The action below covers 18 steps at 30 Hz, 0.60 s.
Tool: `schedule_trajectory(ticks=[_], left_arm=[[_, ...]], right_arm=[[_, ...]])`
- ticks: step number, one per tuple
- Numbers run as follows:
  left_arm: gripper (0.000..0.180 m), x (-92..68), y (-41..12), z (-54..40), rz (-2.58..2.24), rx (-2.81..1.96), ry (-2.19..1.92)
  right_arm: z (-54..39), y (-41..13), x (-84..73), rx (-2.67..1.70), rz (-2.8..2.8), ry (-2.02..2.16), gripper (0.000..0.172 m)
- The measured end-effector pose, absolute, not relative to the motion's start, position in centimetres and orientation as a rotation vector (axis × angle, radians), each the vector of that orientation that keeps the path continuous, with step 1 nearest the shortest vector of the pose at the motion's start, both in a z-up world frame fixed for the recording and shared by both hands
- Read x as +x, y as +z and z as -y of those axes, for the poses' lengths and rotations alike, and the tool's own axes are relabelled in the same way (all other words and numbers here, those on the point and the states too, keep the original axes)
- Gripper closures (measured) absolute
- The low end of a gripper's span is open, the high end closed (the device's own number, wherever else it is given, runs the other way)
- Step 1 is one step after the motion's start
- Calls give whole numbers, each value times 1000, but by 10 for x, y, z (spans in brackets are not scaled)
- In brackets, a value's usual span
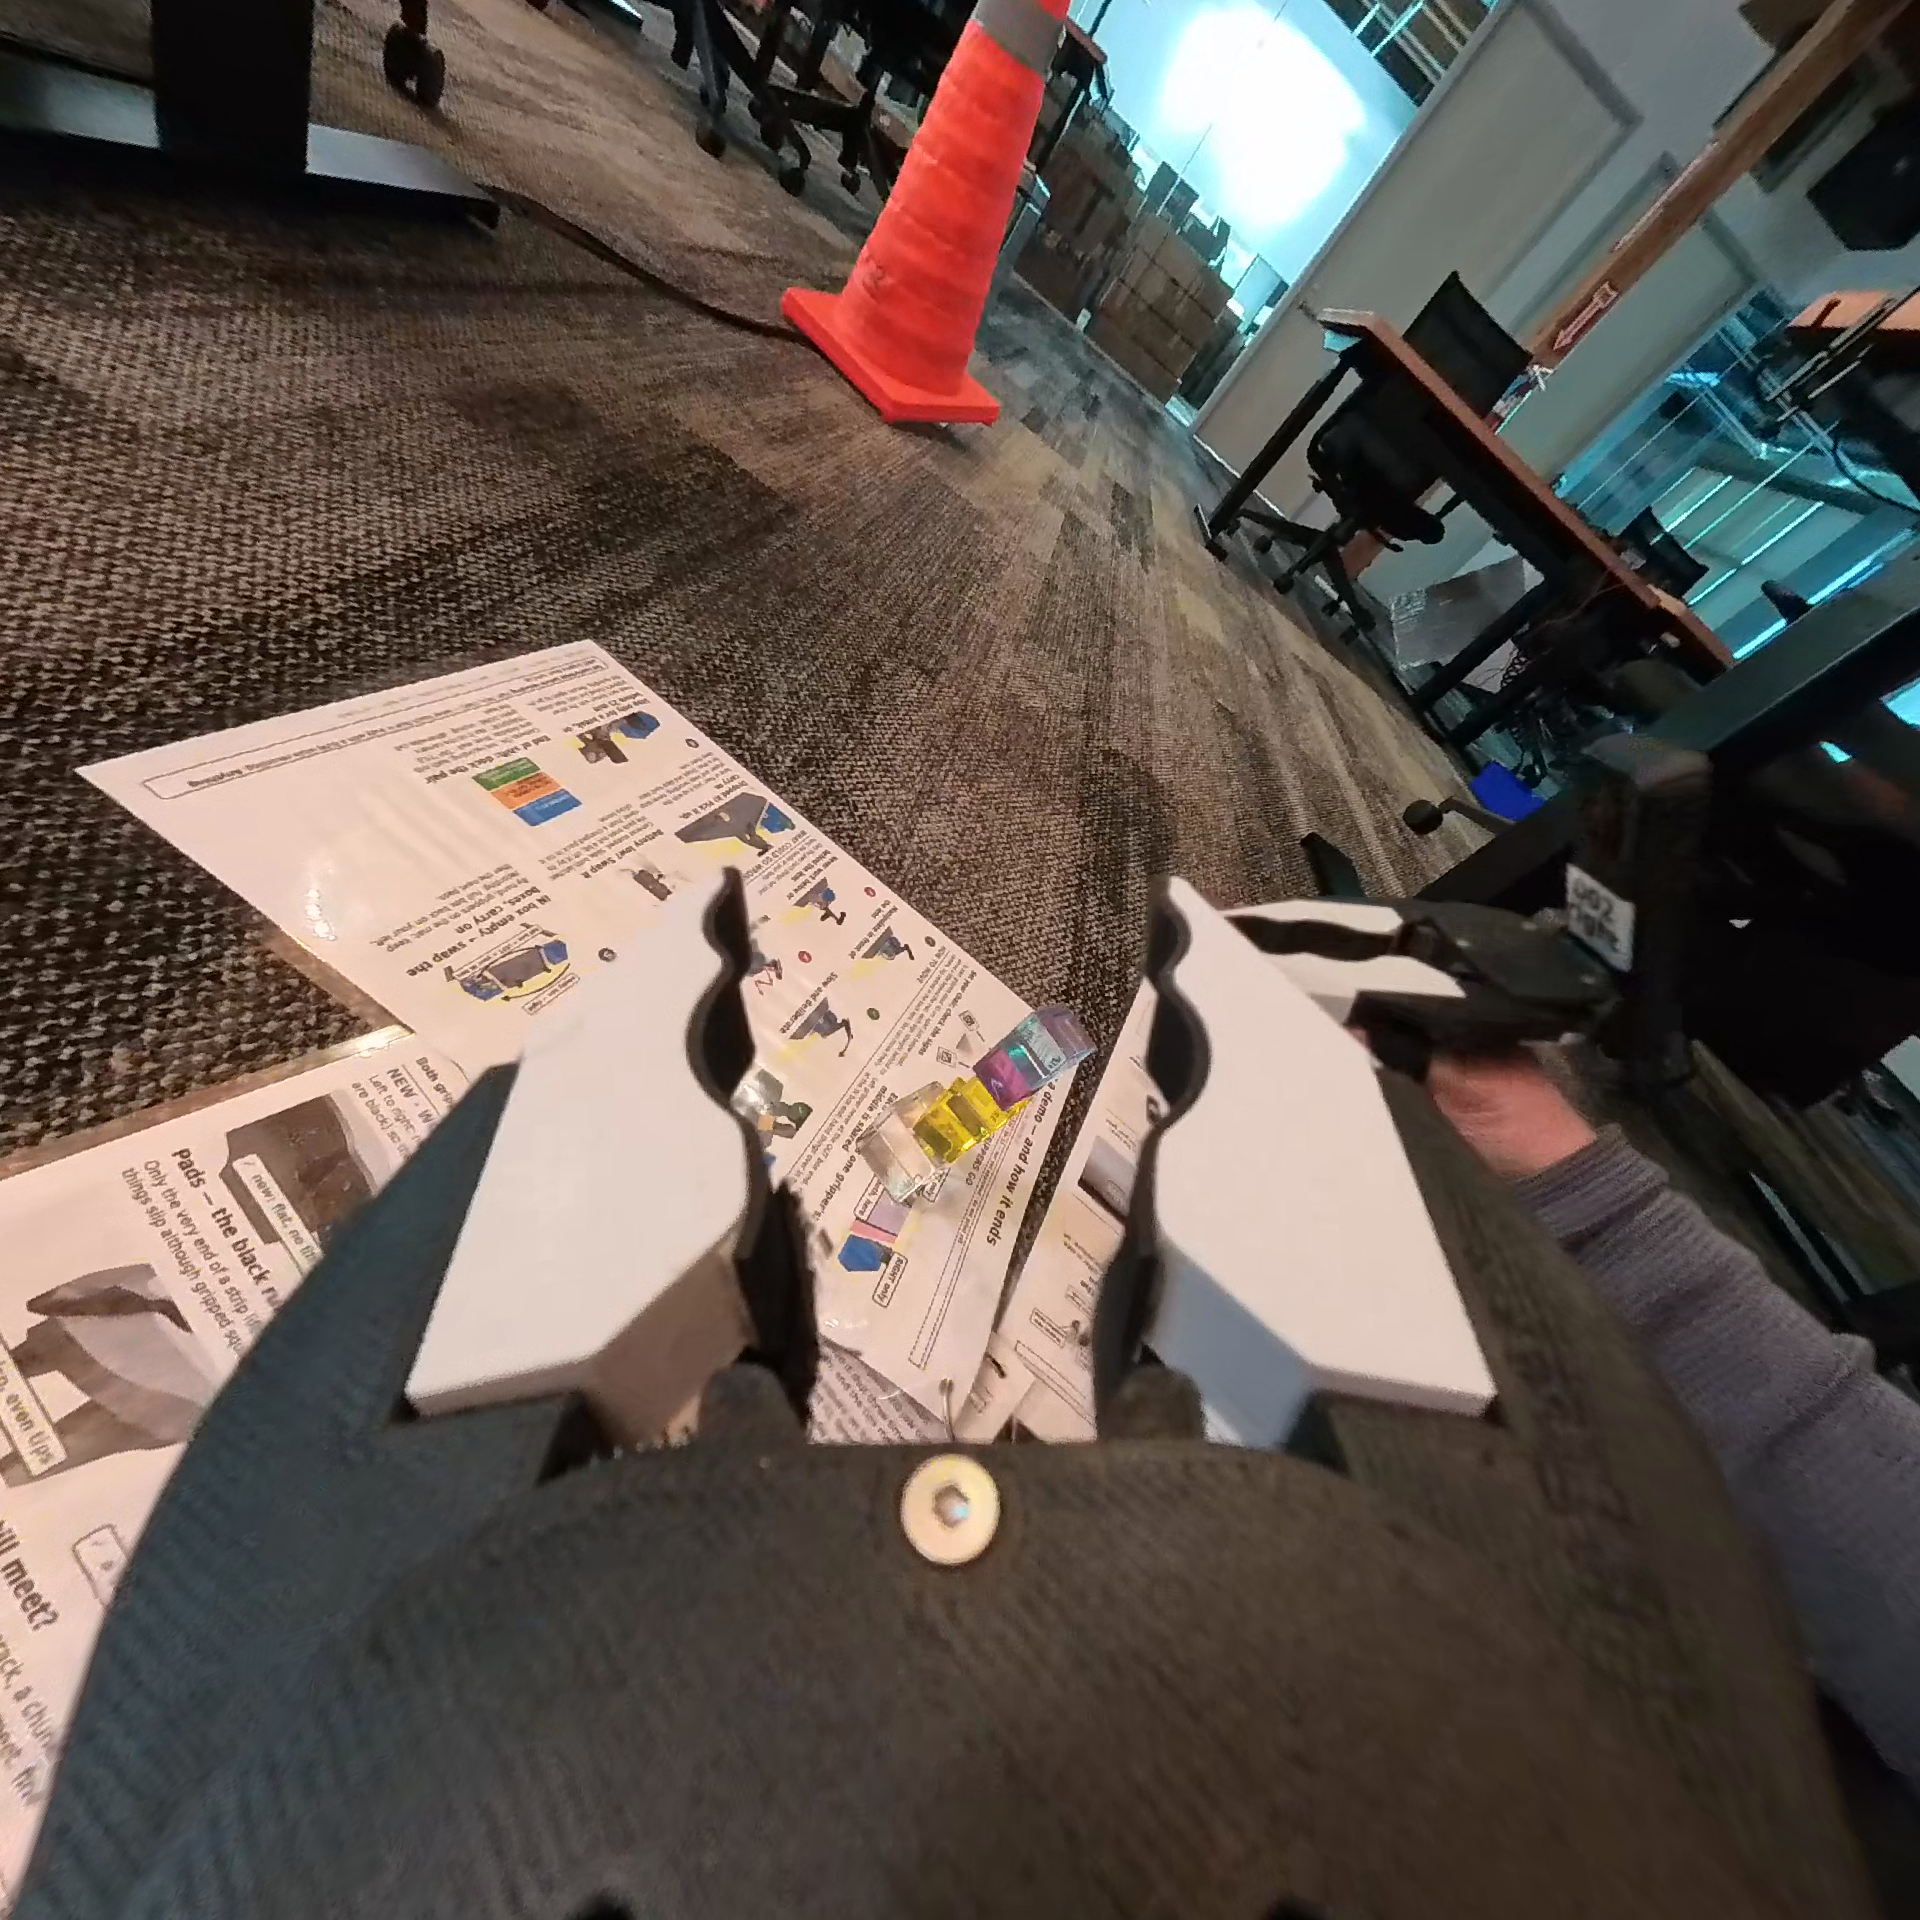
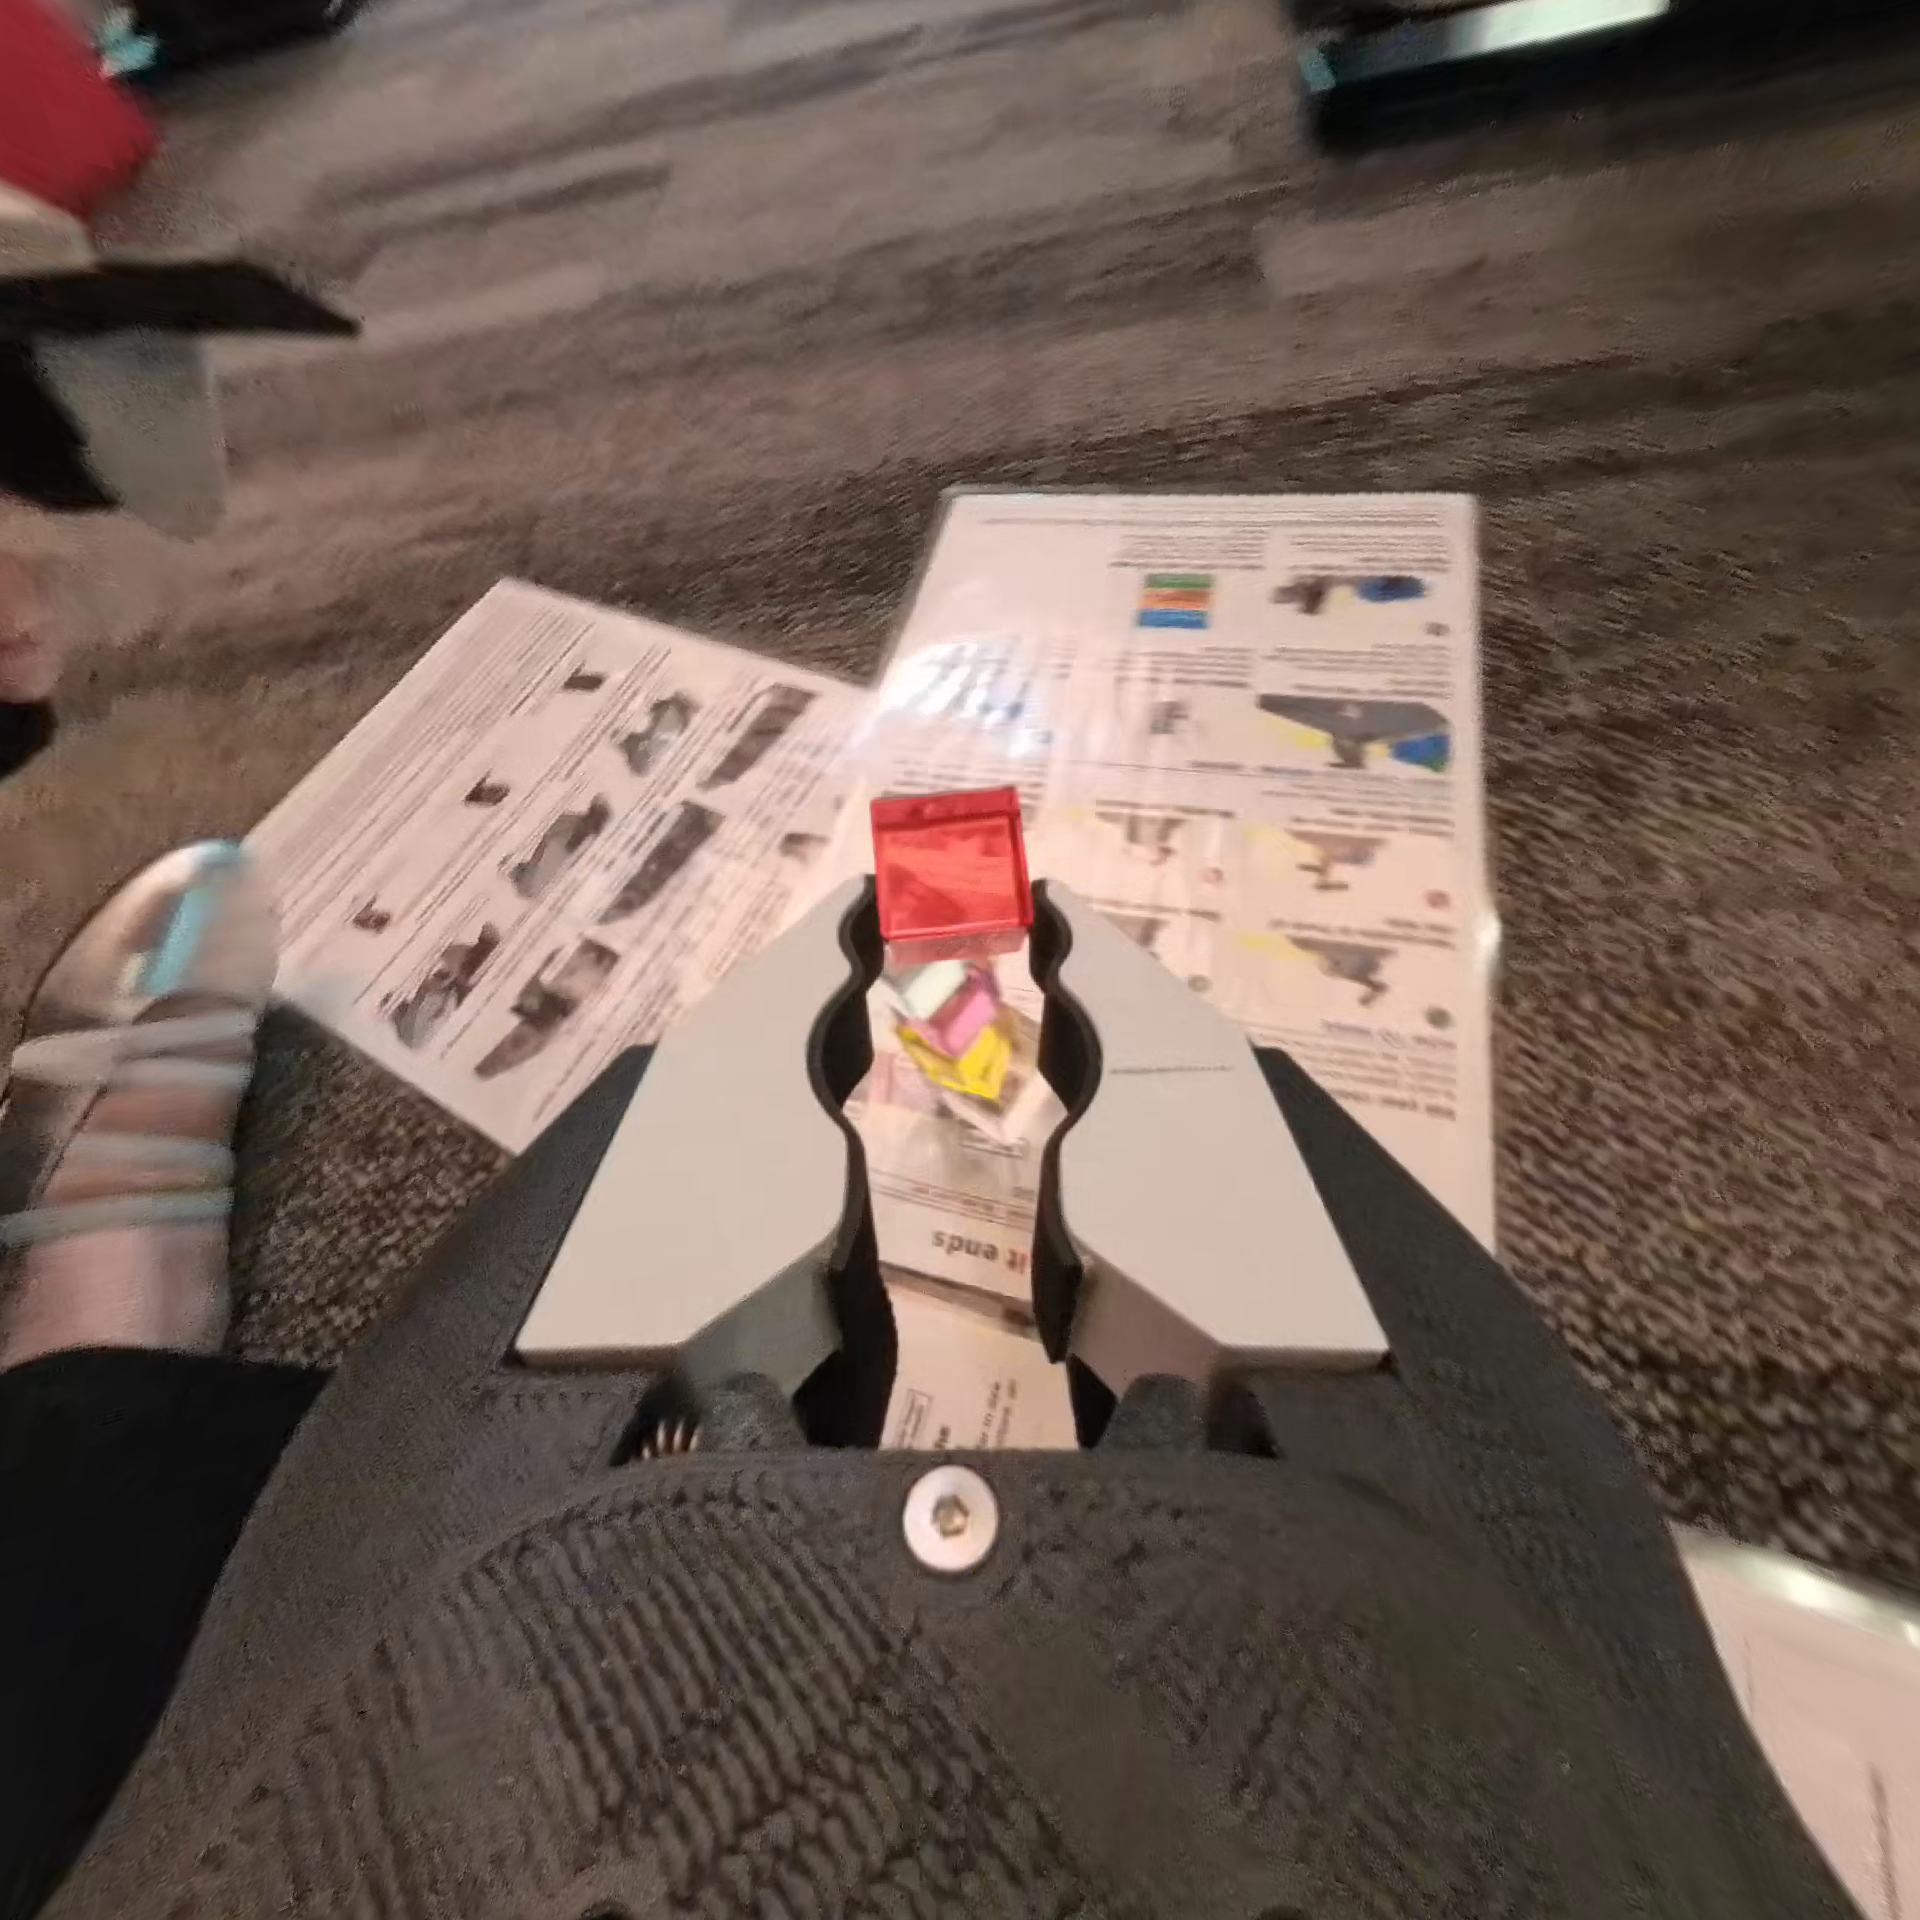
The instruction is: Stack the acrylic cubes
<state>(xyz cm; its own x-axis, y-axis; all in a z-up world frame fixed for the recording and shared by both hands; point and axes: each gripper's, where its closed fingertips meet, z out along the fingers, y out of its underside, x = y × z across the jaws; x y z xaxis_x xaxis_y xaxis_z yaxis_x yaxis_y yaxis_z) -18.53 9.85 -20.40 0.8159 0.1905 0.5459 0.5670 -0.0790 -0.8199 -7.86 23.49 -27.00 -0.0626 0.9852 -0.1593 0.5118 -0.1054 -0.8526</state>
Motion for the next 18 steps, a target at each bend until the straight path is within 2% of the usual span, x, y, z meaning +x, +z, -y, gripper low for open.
schedule_trajectory(ticks=[8,18], left_arm=[[106,-185,-201,-99,617,-1631,-389],[106,-184,-202,-99,630,-1629,-422]], right_arm=[[-212,-284,-94,-1590,1823,818,146],[-215,-307,-95,-1627,1842,750,146]])
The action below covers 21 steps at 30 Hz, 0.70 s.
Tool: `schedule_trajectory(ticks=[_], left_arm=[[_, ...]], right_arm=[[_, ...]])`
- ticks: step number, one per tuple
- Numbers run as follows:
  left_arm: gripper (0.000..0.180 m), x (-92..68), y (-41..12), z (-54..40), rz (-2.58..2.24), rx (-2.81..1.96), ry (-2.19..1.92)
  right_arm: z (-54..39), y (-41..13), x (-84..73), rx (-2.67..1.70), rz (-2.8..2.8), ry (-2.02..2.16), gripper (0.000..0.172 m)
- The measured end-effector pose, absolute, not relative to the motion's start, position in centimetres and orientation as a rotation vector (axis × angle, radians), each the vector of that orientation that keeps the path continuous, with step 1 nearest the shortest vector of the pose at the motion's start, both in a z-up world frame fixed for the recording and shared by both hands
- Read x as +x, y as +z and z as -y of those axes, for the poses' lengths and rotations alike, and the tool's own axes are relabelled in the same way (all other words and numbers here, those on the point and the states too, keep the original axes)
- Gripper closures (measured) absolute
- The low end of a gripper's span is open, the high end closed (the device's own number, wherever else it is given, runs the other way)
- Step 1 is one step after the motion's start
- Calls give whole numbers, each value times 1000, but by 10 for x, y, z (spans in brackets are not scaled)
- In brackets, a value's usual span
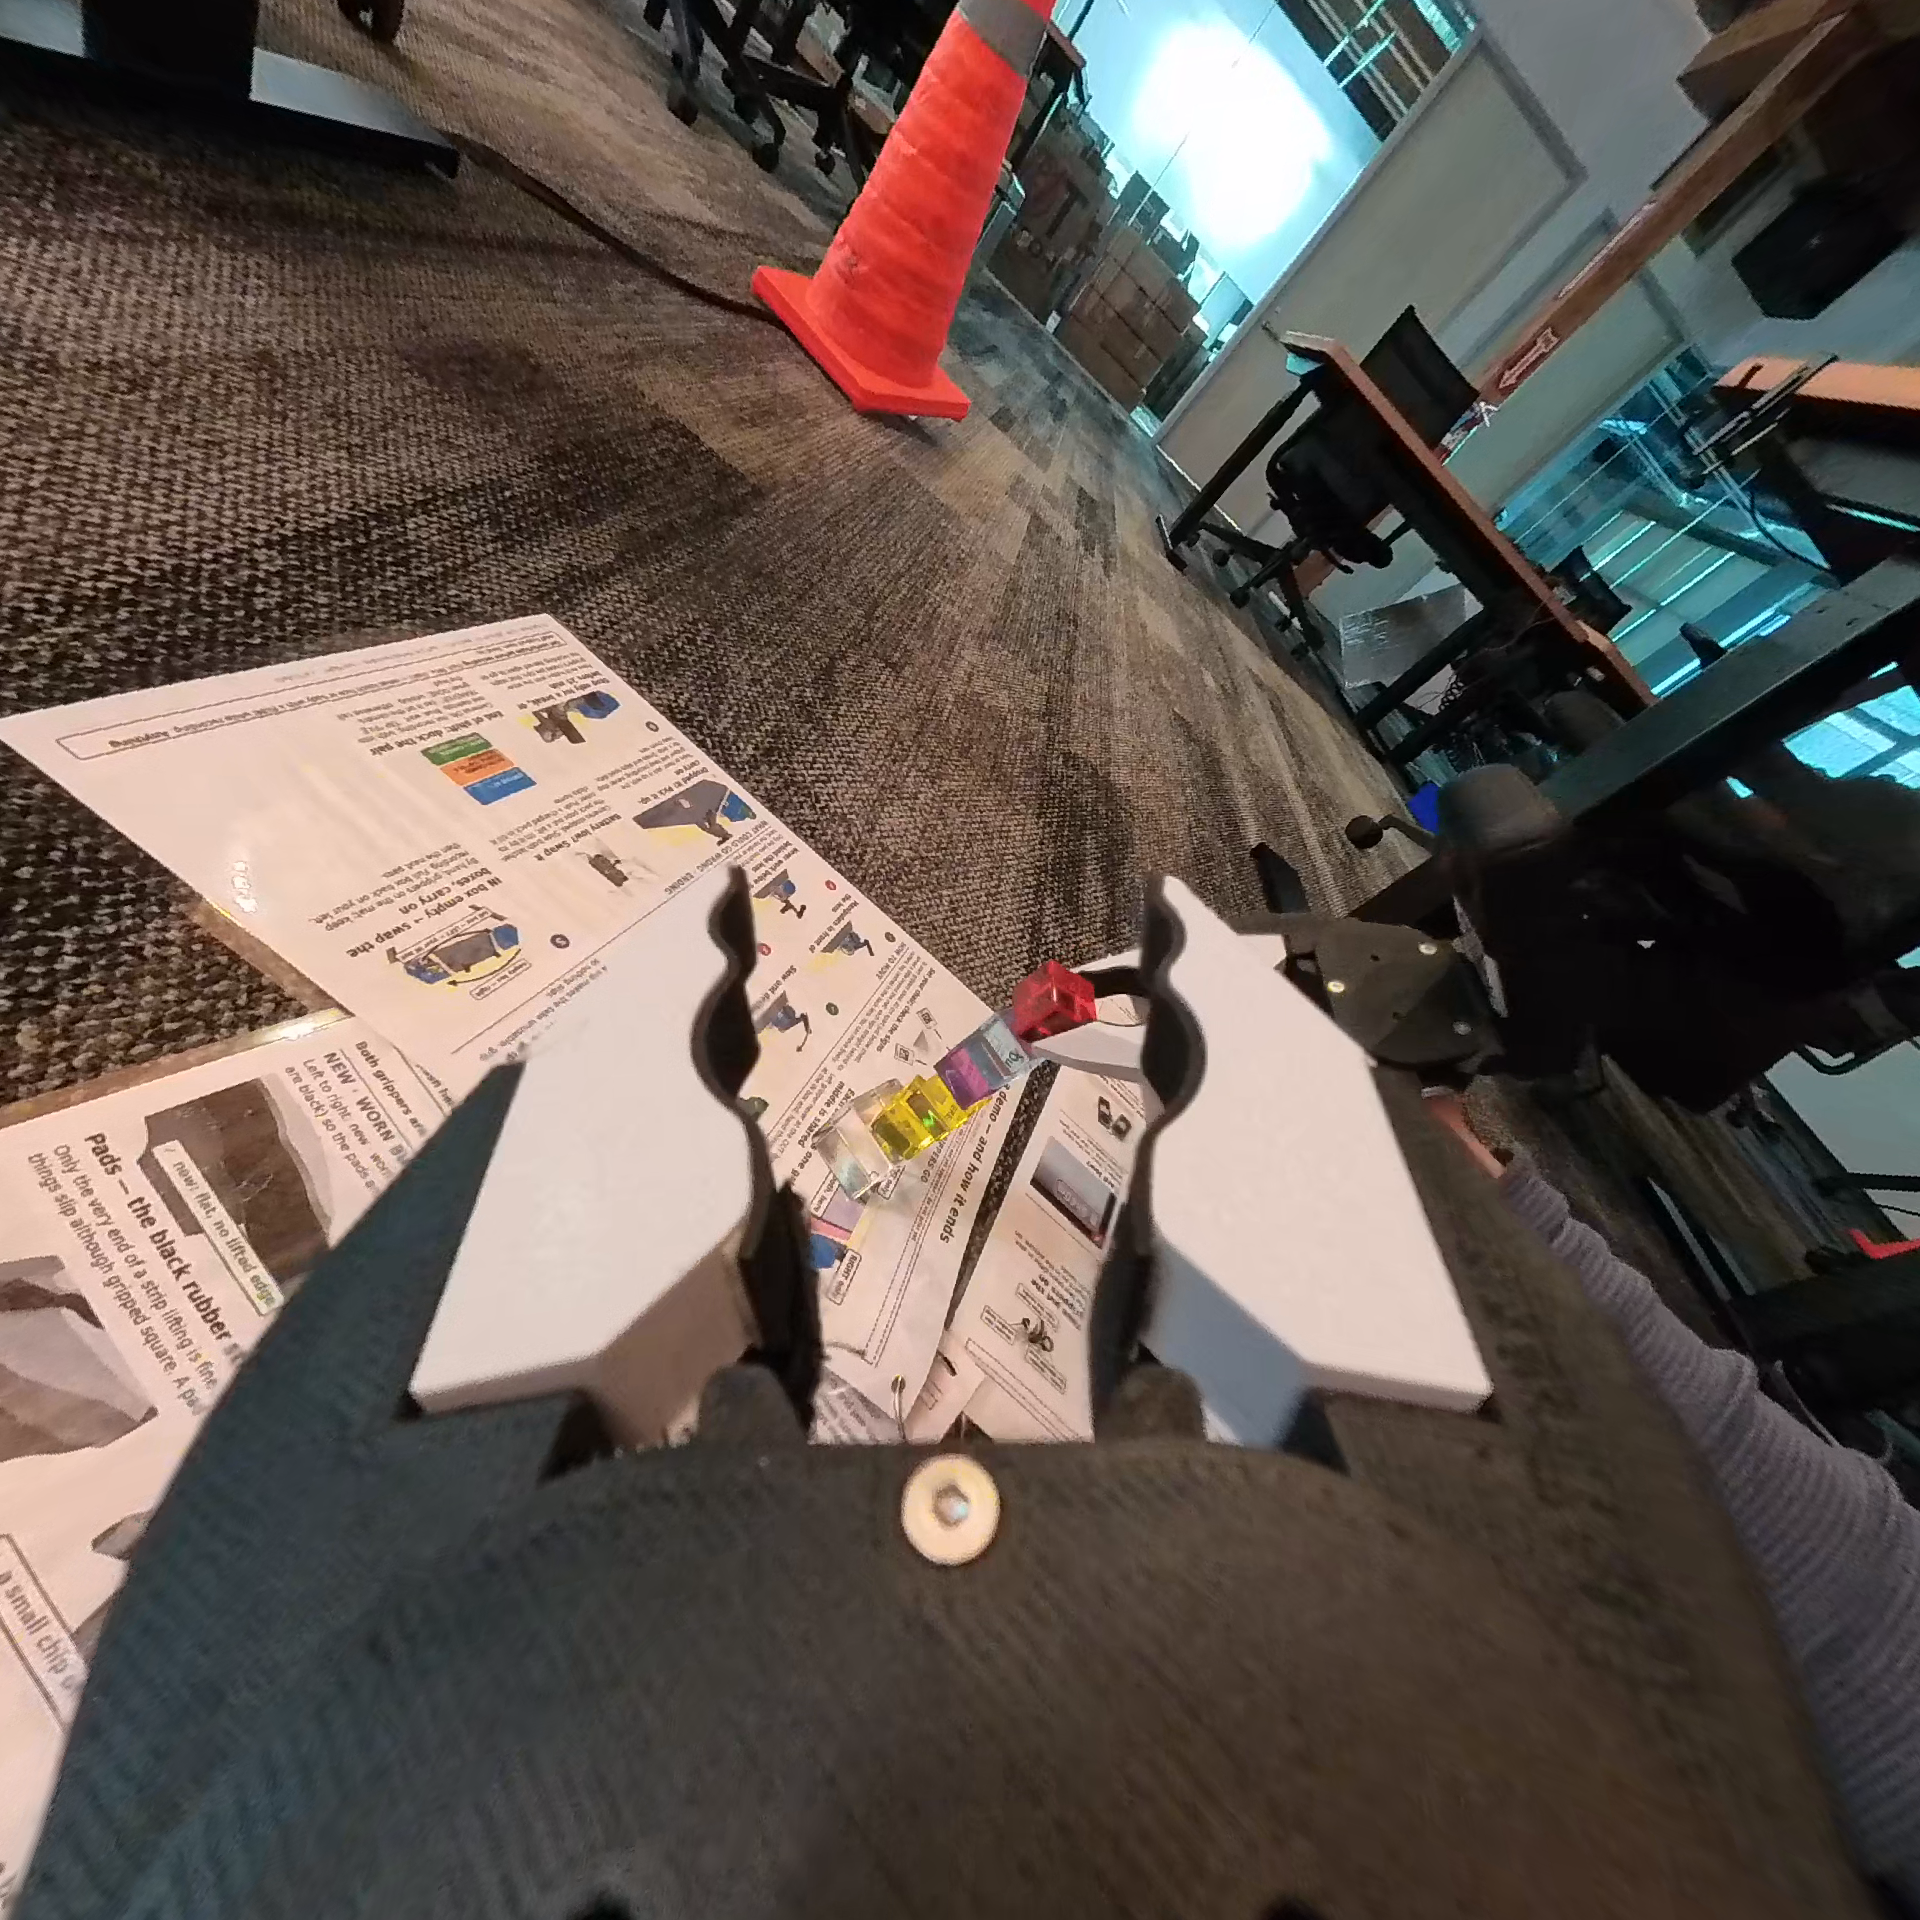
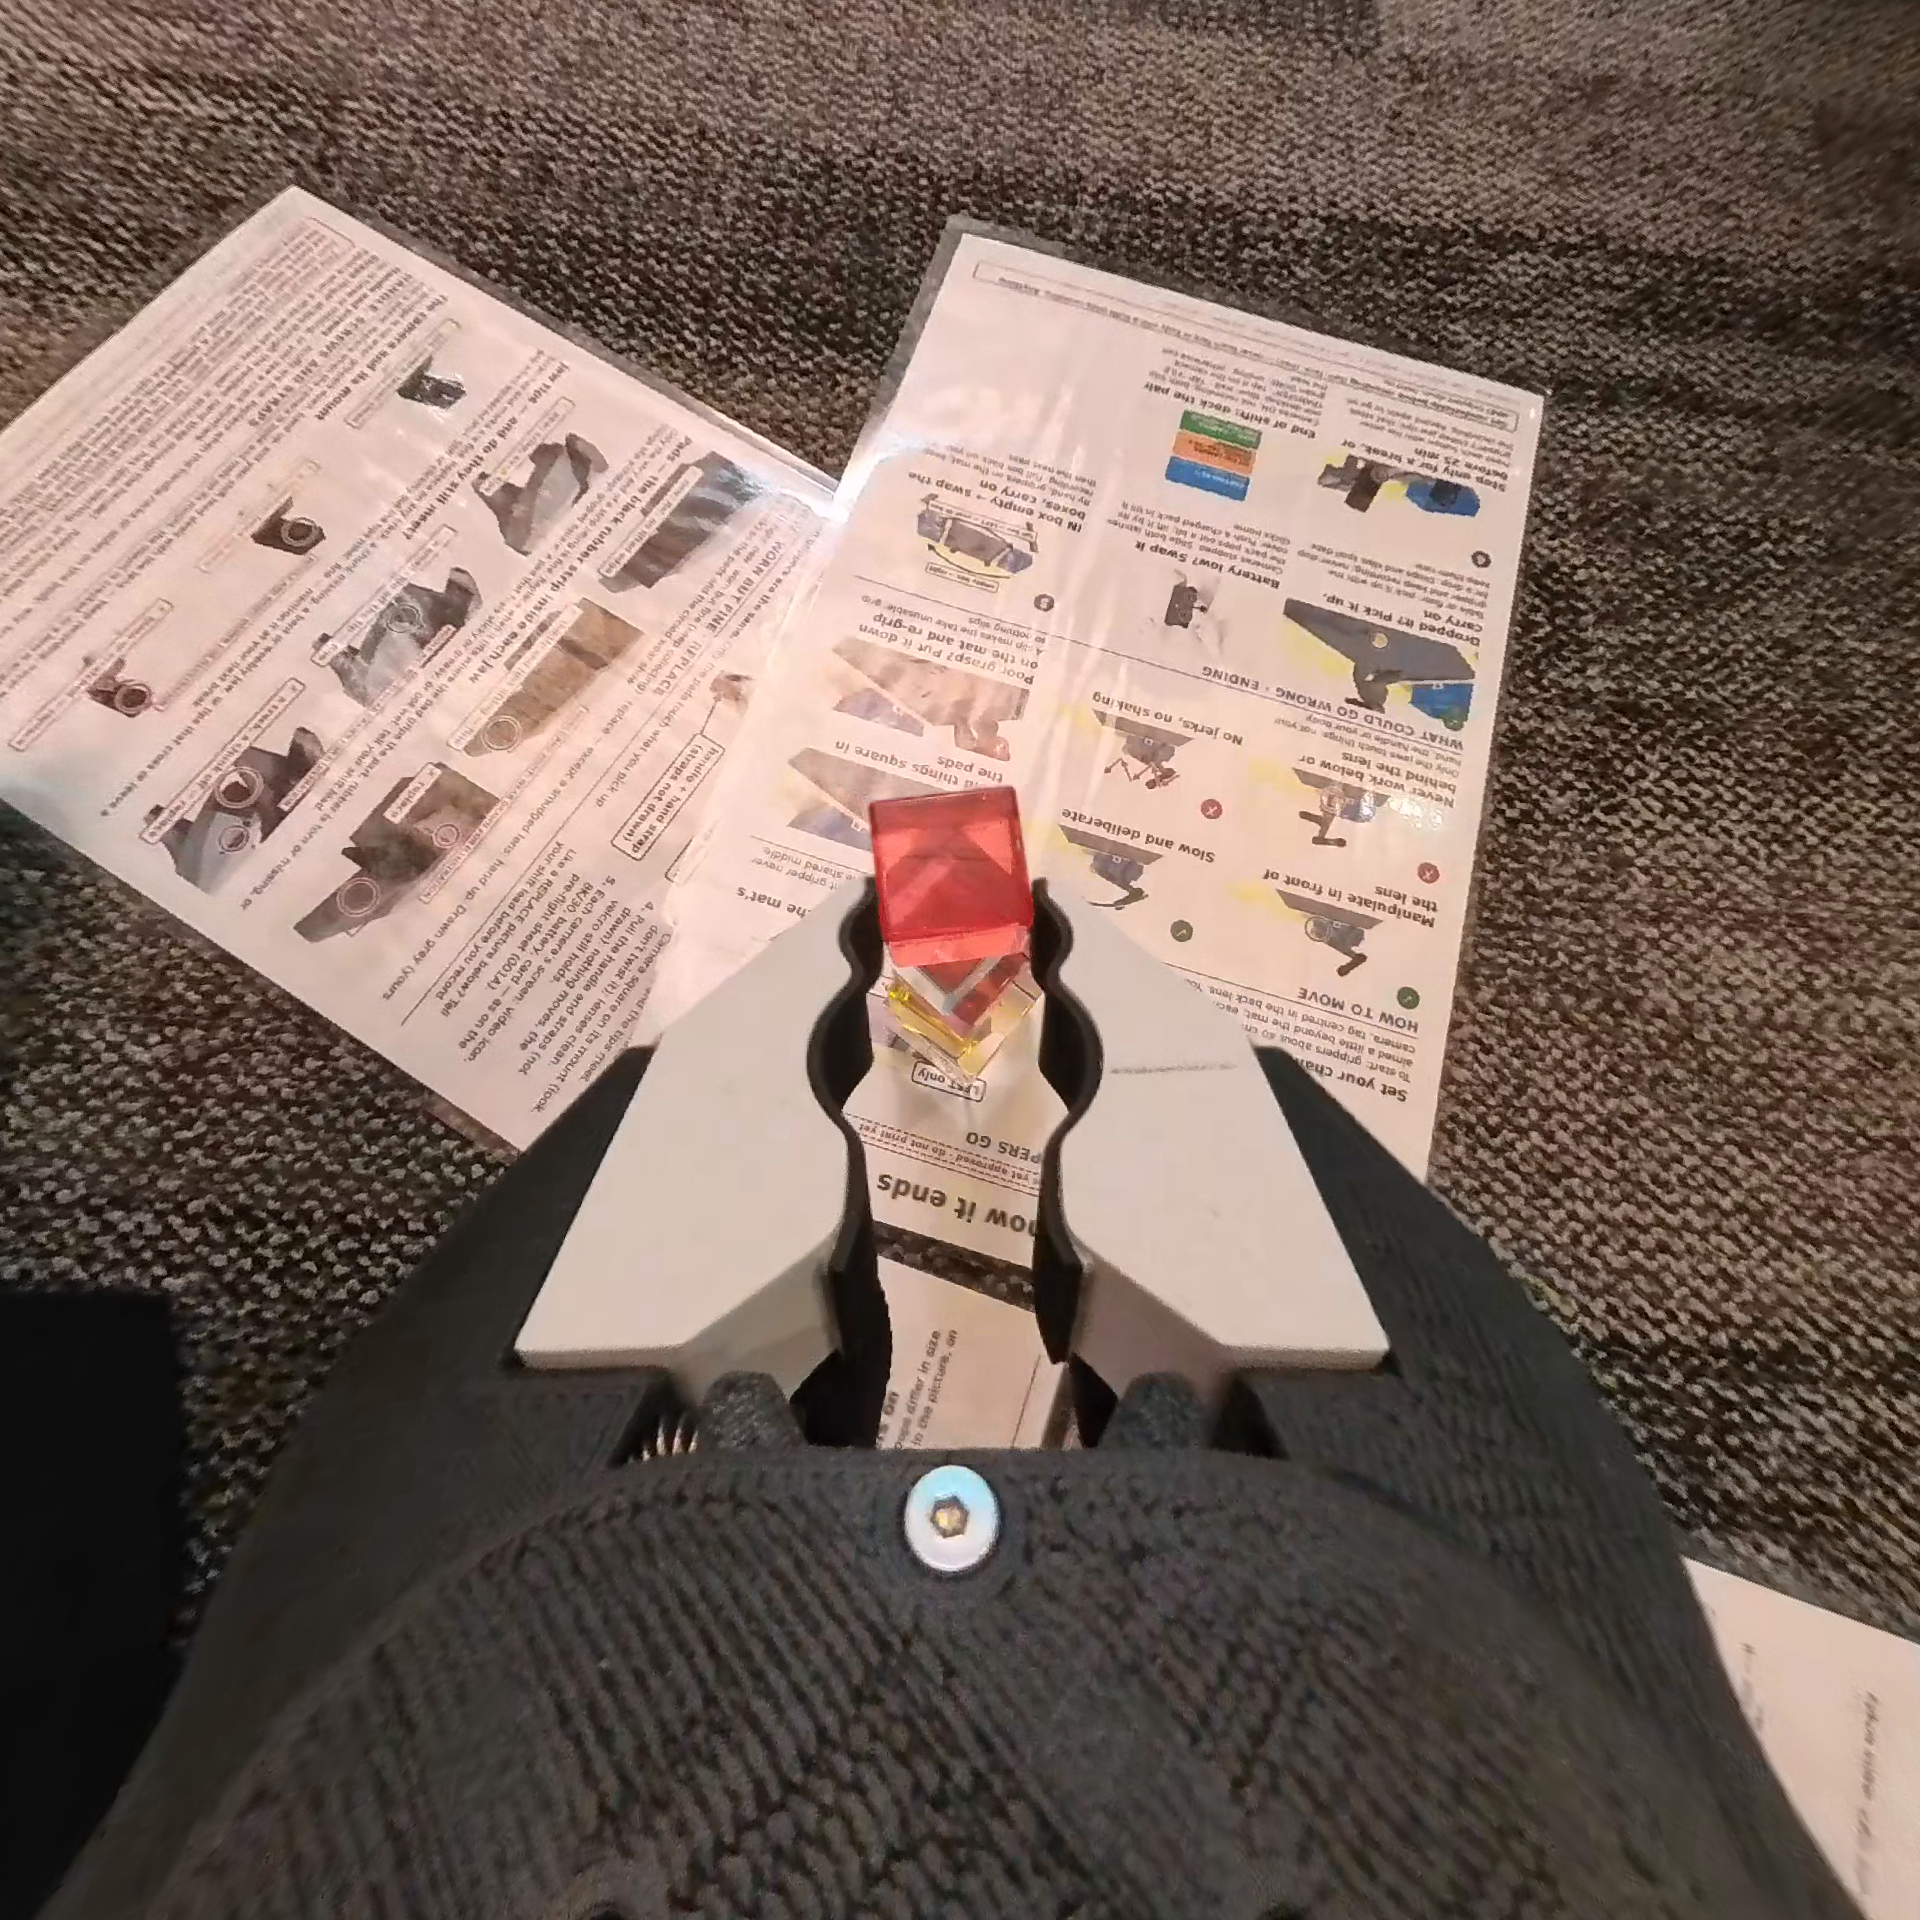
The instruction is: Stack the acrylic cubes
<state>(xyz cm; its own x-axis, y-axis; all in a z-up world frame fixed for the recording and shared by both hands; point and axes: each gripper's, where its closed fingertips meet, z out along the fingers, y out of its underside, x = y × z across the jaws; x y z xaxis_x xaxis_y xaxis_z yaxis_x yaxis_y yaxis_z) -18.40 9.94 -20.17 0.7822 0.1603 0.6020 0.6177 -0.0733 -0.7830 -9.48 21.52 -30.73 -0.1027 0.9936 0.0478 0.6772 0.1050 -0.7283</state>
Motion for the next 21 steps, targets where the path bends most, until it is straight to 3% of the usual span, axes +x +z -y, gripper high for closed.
schedule_trajectory(ticks=[7,14,18,21], left_arm=[[107,-183,-202,-100,630,-1632,-432],[106,-185,-204,-99,643,-1631,-435],[106,-185,-203,-99,643,-1627,-435],[106,-185,-204,-100,636,-1633,-425]], right_arm=[[-217,-309,-96,-1635,1816,766,145],[-227,-281,-89,-1615,1682,891,125],[-274,-277,-72,-1774,1331,867,172],[-287,-317,-58,-1987,1267,765,172]])
